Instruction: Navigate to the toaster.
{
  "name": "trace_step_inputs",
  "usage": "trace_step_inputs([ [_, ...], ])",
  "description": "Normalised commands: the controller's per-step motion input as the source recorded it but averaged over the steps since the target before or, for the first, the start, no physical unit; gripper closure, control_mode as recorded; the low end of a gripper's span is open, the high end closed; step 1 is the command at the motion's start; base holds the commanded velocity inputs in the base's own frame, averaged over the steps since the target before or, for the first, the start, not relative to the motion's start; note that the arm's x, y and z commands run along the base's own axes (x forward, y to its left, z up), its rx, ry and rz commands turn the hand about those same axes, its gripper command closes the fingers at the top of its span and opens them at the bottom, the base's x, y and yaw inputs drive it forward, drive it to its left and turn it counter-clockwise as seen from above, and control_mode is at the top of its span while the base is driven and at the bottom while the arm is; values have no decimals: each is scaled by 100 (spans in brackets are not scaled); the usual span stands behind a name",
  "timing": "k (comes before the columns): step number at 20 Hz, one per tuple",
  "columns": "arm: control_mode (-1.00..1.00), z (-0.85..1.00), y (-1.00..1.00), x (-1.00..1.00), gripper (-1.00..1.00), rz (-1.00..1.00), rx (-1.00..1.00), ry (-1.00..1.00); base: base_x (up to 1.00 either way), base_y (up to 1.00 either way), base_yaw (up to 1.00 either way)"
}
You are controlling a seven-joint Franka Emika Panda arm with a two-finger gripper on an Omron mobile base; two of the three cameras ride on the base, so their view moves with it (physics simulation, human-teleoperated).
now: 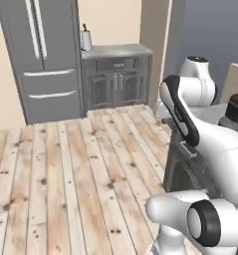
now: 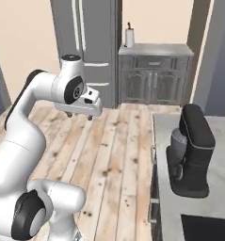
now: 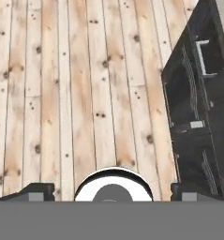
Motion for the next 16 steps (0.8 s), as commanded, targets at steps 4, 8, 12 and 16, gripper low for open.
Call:
trace_step_inputs([
  [4,100,0,0,0,-100,0,0,0,-5,26,97],
  [8,100,0,0,0,-100,0,0,0,0,33,97],
  [12,100,0,0,0,-100,0,0,0,-3,40,94],
  [16,100,0,0,0,-100,0,0,0,-8,42,93],
])
